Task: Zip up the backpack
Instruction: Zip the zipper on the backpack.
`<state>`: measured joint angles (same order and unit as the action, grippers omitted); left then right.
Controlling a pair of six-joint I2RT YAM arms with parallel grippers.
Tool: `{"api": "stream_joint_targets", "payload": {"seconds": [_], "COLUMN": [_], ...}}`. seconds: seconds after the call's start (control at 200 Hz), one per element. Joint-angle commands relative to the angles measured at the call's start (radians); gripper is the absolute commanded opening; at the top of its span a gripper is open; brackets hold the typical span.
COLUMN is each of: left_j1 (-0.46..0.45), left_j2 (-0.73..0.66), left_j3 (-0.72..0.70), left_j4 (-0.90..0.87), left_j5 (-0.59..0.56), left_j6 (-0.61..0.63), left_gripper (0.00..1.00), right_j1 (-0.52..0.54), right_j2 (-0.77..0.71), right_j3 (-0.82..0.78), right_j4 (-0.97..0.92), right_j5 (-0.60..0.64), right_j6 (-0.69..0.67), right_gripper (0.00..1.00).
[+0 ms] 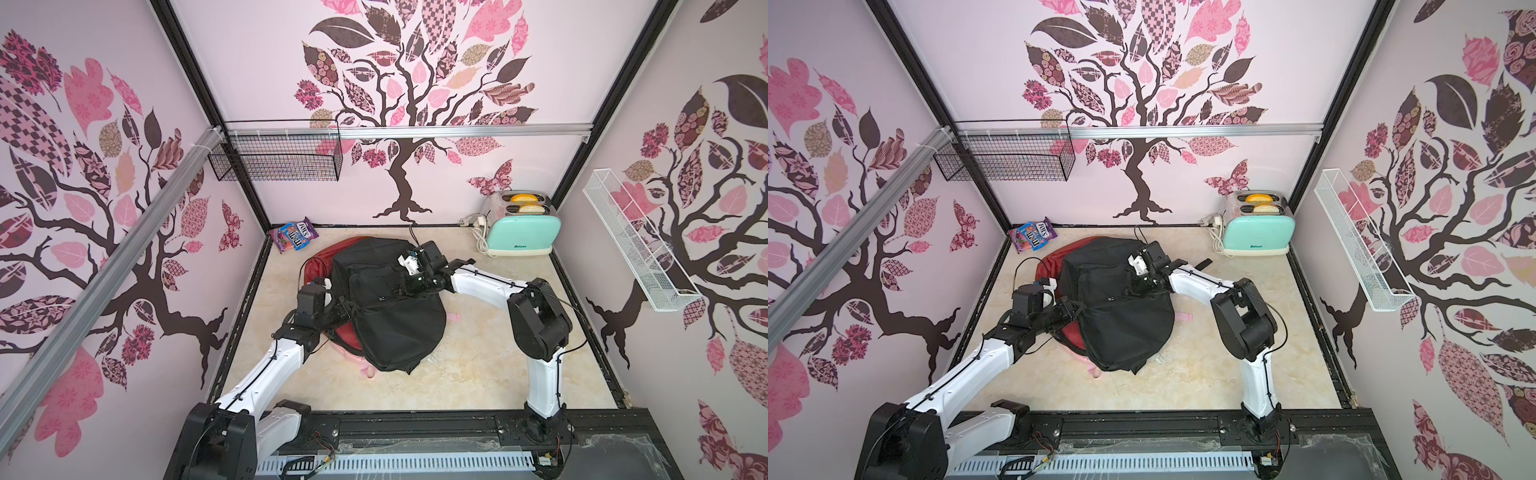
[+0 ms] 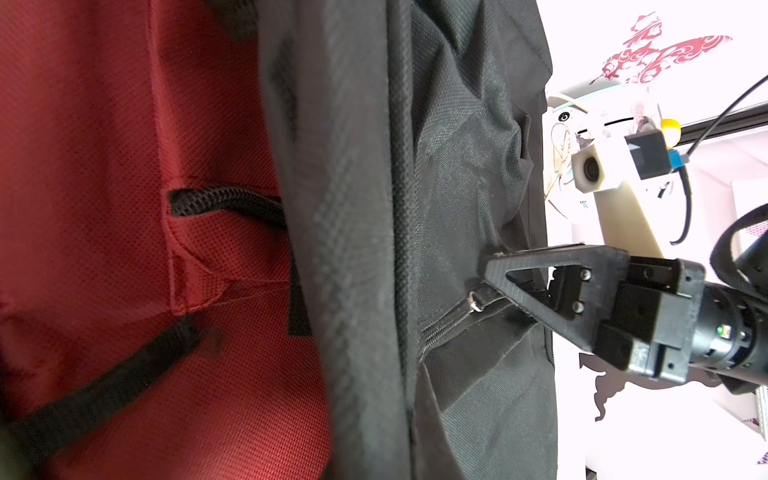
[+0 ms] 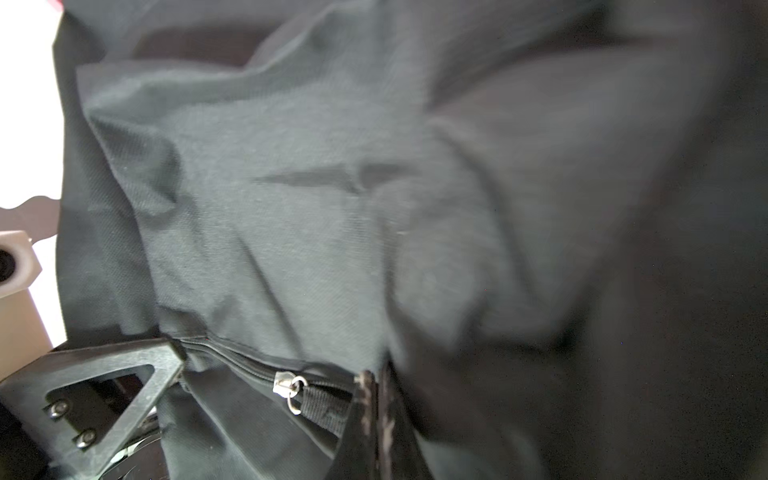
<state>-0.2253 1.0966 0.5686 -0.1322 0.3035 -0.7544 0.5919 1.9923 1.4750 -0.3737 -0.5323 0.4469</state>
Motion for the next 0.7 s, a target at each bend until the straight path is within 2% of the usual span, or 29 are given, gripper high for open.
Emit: {"api": "stream_joint_targets", "payload": {"seconds": [0.0,0.695], "left_j1": [0.015,0.044], "left_j2": [-0.017,-0.025], "left_j3": [0.027,0.023], "left_j4": [-0.010,-0.018], "left_j5": [-0.046,-0.041], "left_j6": [0.026,0.018], "left_gripper": [0.00,0.00], "right_j1": [-0.031,-0.131], "right_j2": [-0.037,-0.111], "right_j3": [-0.012,-0.050], "right_j4": [-0.045,-0.116], "right_j5": [0.055,0.180], "right_j6": [-0.022,-0.038], "right_gripper": [0.00,0.00]}}
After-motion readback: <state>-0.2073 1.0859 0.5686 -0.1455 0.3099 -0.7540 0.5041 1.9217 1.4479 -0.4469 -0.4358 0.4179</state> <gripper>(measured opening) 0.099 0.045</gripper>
